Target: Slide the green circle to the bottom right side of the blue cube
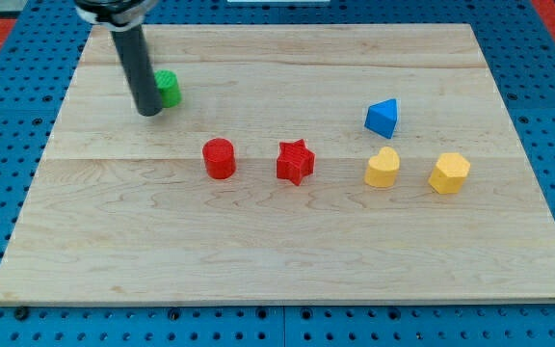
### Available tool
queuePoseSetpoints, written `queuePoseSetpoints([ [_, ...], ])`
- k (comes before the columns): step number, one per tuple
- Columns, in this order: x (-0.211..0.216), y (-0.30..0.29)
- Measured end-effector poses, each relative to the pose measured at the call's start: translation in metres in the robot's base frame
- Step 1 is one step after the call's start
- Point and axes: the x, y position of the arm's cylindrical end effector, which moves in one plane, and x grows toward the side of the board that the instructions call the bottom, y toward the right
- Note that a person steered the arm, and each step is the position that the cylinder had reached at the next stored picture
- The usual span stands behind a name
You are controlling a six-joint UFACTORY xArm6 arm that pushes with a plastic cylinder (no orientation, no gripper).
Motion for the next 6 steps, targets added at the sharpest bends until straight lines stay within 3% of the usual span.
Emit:
queuePoseSetpoints([
  [3,0.0,0.039],
  [4,-0.024,0.05],
  [5,-0.046,0.008],
  [6,-0.046,0.037],
])
